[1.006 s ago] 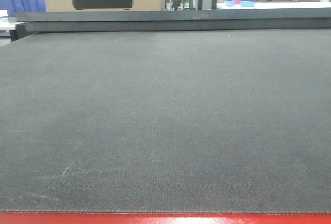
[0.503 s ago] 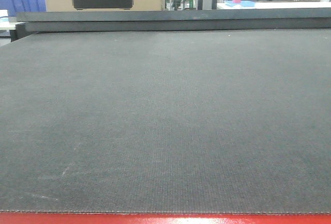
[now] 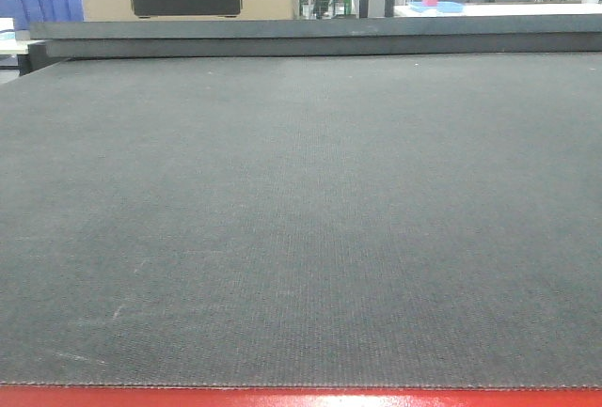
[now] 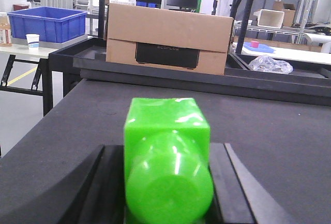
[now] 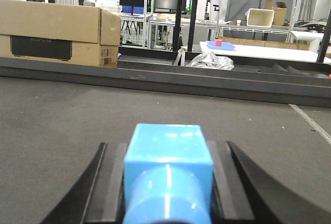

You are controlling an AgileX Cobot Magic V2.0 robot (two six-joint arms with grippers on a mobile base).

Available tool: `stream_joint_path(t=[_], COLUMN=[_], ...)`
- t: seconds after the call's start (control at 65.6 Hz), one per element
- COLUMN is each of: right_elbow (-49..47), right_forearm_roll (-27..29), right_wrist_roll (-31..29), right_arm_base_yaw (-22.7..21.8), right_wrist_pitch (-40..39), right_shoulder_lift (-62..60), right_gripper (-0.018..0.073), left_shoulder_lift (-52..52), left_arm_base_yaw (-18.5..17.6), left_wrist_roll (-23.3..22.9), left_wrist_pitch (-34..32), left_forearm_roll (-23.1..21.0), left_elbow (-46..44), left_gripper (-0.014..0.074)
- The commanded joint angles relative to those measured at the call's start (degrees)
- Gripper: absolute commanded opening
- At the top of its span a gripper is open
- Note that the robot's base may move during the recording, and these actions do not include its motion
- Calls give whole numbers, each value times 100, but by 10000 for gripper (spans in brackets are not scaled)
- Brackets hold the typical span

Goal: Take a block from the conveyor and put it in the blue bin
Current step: 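Lift both held blocks up off the conveyor belt, then drive the base away from the conveyor, turning toward the bin shelf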

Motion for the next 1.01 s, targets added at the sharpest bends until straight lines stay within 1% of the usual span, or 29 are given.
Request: stream_joint_path(t=[0.0,0.991], right_elbow=[-23,-23], right_forearm_roll=[-37,-37], right_wrist_roll=[-30,-30], right_arm_base_yaw=[1,1], right_wrist_pitch=[-178,-183], right_shoulder_lift=[-27,-27], right_gripper=[-159,-159], left_shoulder_lift=[-25,-25], left_arm_base_yaw=[-3,-3], left_wrist_roll=[2,2], left_wrist_pitch=[-69,-69], left_forearm_roll=[-38,-38], left_elbow=[7,7], left_gripper=[-111,-111])
